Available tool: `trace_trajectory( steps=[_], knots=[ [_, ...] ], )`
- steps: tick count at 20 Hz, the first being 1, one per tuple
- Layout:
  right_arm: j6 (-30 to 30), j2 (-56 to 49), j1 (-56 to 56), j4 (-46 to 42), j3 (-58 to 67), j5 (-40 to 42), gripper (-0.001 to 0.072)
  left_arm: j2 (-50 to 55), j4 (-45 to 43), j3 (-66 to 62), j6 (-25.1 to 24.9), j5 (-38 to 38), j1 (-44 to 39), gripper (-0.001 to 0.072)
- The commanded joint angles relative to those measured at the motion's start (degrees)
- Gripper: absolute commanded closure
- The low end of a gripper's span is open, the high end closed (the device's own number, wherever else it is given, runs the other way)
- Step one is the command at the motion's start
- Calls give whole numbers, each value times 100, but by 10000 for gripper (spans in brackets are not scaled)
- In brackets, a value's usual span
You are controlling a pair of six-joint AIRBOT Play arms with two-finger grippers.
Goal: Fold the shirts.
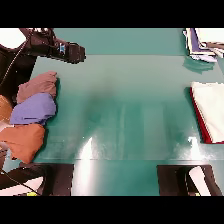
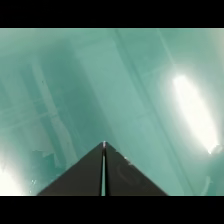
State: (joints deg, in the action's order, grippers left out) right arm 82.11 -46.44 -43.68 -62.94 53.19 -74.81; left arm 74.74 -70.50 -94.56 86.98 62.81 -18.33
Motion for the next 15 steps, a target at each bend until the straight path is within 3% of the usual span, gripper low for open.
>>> trace_trajectory(
  steps=[1, 4, 5, 6, 8, 9, 15],
  knots=[
    [15, 105, 1311, 634, -57, 144, 106, 0, 15, -2, 4, 85, -2, 679],
    [15, 105, 2806, 621, -57, 619, 119, 0, 22, -2, 2, -55, -2, 679],
    [13, 105, 3215, 597, -57, 793, 178, 0, 22, -2, 2, -111, -2, 679],
    [11, 105, 3602, 581, -57, 975, 306, 0, 22, -2, 2, -157, -2, 679],
    [9, 105, 4177, 579, -57, 1213, 639, 0, 24, -2, 2, -256, -2, 679],
    [4, 105, 4365, 579, -57, 1257, 696, 0, 22, -2, 2, -291, -2, 679],
    [4, 107, 4638, 584, -57, 1272, 695, 0, 24, -2, 2, -396, -2, 679]
  ],
)
